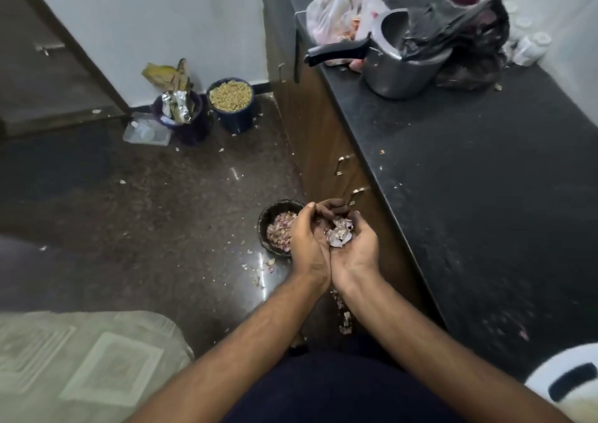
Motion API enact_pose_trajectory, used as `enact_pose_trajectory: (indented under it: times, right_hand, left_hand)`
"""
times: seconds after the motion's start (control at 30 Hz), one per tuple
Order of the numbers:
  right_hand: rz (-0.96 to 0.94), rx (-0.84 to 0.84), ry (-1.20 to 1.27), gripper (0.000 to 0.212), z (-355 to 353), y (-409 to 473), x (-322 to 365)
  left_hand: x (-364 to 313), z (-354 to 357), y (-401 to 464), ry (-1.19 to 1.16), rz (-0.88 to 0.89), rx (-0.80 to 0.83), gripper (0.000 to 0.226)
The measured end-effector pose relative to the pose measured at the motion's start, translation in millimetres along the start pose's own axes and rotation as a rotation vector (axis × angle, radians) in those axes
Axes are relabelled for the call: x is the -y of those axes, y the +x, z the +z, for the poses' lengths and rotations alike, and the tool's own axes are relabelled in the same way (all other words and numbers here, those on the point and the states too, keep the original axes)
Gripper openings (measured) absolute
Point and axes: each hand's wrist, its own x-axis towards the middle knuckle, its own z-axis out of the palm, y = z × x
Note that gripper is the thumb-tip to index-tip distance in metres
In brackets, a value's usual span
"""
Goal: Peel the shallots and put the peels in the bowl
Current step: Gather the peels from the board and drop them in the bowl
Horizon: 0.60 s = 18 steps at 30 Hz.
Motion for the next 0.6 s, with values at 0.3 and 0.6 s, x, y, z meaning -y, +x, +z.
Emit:
enact_pose_trajectory:
  times: [0.3, 0.6]
  right_hand:
    - [0.07, -0.22, -0.198, 0.03, 19, 55, -25]
    - [0.095, -0.365, -0.318, 0.039, 34, 152, -26]
  left_hand:
    - [-9, -34, 66, -0.068, 0.053, -0.178, 0.058]
    - [3, -50, 171, -0.011, 0.05, -0.472, 0.076]
